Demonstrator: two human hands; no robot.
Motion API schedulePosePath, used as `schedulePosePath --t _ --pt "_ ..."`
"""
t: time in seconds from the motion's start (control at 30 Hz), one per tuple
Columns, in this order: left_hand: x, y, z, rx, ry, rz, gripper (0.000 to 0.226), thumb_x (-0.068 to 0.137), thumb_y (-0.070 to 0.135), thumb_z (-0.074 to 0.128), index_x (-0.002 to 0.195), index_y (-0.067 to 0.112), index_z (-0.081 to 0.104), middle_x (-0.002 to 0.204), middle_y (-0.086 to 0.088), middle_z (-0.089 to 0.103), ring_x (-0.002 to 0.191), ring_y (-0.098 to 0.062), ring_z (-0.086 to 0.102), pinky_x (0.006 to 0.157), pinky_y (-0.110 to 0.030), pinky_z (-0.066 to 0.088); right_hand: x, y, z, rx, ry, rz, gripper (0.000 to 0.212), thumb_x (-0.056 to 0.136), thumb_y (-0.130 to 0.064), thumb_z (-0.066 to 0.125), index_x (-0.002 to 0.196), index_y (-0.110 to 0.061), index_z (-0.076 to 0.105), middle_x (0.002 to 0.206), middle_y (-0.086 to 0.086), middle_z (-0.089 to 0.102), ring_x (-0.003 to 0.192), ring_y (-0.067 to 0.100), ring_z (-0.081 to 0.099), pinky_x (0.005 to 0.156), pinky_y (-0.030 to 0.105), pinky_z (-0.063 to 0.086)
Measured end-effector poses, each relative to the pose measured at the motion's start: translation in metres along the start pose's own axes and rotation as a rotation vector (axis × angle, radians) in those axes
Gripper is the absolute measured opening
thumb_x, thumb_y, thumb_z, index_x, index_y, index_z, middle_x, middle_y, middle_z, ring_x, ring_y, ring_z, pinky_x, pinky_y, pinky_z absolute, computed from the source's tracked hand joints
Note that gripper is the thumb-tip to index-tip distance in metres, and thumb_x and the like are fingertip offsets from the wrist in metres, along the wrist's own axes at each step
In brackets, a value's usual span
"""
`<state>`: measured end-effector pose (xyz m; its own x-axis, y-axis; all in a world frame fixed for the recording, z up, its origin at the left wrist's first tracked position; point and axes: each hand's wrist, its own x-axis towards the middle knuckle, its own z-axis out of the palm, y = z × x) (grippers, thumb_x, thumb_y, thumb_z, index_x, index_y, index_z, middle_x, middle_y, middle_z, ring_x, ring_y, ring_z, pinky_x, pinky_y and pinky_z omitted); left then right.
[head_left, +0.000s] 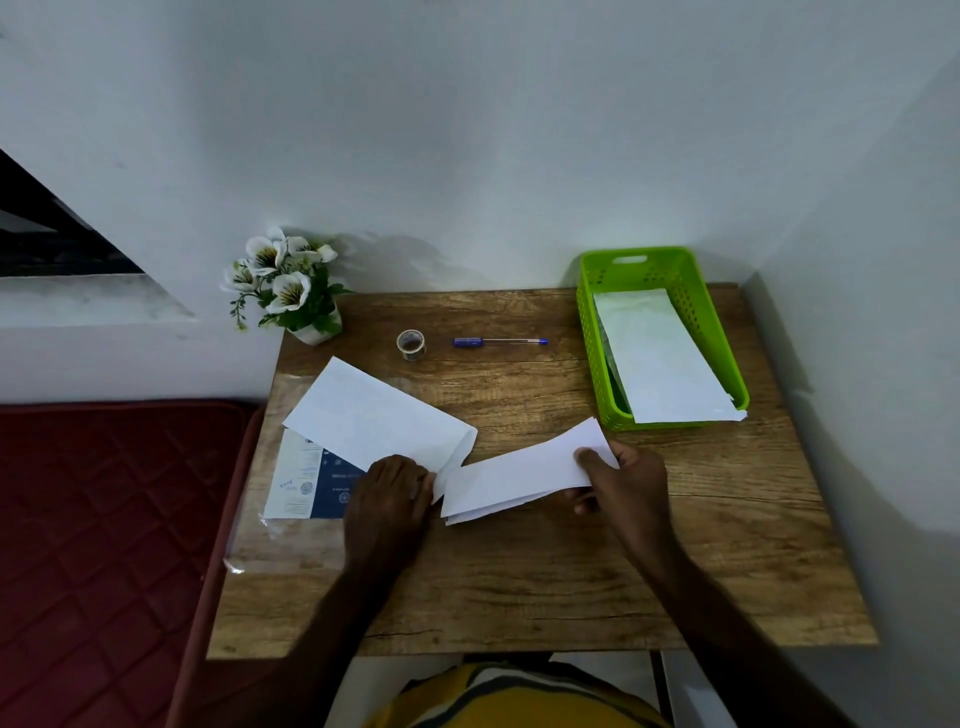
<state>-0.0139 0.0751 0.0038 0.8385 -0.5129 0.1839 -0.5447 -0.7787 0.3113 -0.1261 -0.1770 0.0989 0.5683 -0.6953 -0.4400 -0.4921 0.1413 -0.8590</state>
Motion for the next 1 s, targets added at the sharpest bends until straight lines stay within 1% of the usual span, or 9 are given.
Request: schedulePosePath --t 0.17,0.27,0.37,0.5,0.6,0.73,0.93,1.0 --pt "-0.003 -0.003 0.006 0.031 0.011 0.064 0.025 0.095 0.036 0.058 0.099 0.014 0.070 0.102 -0.008 0.072 0.097 -0.026 0.066 0.084 -0.040 0.056 0.001 -0.001 0.006 0.061 0.054 0.055 0.006 0.094 -0.011 0.067 0.100 -0.009 0.069 0.070 0.012 0.074 0.055 0.029 0.072 0.045 0.033 0.057" --pt "-0.003 -0.003 0.007 0.057 0.003 0.093 0.034 0.099 0.040 0.050 0.100 0.014 0.072 0.104 -0.009 0.071 0.100 -0.027 0.065 0.085 -0.041 0.055 0.004 -0.002 0.007 0.142 0.069 0.133 0.008 0.094 -0.008 0.066 0.101 -0.005 0.069 0.075 0.016 0.074 0.052 0.025 0.071 0.042 0.030 0.055" --pt "-0.002 -0.002 0.006 0.040 0.003 0.089 0.037 0.100 0.041 0.046 0.099 0.013 0.071 0.103 -0.009 0.071 0.098 -0.027 0.066 0.084 -0.042 0.056 0.007 -0.003 0.008 0.202 0.086 0.189 0.013 0.093 -0.005 0.066 0.105 -0.001 0.068 0.080 0.020 0.074 0.050 0.023 0.070 0.040 0.027 0.053" --pt "-0.001 -0.001 0.003 0.038 0.002 0.106 0.036 0.099 0.039 0.045 0.099 0.013 0.070 0.102 -0.009 0.070 0.097 -0.027 0.066 0.082 -0.043 0.056 0.011 -0.005 0.008 0.237 0.074 0.249 0.012 0.093 -0.005 0.066 0.102 0.001 0.068 0.072 0.022 0.073 0.045 0.020 0.065 0.039 0.026 0.051" --pt "-0.001 -0.001 0.003 0.041 0.004 0.090 0.035 0.098 0.038 0.046 0.099 0.013 0.070 0.103 -0.009 0.070 0.098 -0.028 0.065 0.083 -0.043 0.055 0.010 -0.005 0.010 0.228 0.071 0.207 0.012 0.095 -0.006 0.065 0.104 0.000 0.068 0.076 0.022 0.074 0.048 0.021 0.067 0.040 0.027 0.053" --pt "0.000 -0.001 0.003 0.038 -0.005 0.073 0.035 0.099 0.038 0.045 0.097 0.013 0.070 0.100 -0.008 0.070 0.095 -0.027 0.064 0.081 -0.042 0.053 0.008 -0.003 0.014 0.185 0.093 0.144 0.011 0.097 -0.007 0.064 0.106 -0.003 0.067 0.078 0.015 0.073 0.049 0.020 0.069 0.039 0.028 0.053" --pt "0.001 0.001 0.001 0.015 -0.015 0.032 0.039 0.099 0.041 0.043 0.098 0.015 0.071 0.102 -0.007 0.071 0.096 -0.026 0.065 0.084 -0.041 0.054 0.005 -0.002 0.008 0.031 0.110 0.038 0.006 0.094 -0.010 0.067 0.100 -0.008 0.068 0.068 0.005 0.072 0.049 0.024 0.070 0.042 0.031 0.056" --pt "0.001 0.000 0.001 0.010 -0.020 0.021 0.039 0.100 0.042 0.042 0.098 0.016 0.070 0.101 -0.006 0.071 0.096 -0.026 0.064 0.084 -0.042 0.054 0.004 -0.002 0.005 0.018 0.100 0.028 0.006 0.093 -0.012 0.068 0.099 -0.008 0.068 0.069 0.006 0.072 0.049 0.025 0.070 0.042 0.030 0.056"
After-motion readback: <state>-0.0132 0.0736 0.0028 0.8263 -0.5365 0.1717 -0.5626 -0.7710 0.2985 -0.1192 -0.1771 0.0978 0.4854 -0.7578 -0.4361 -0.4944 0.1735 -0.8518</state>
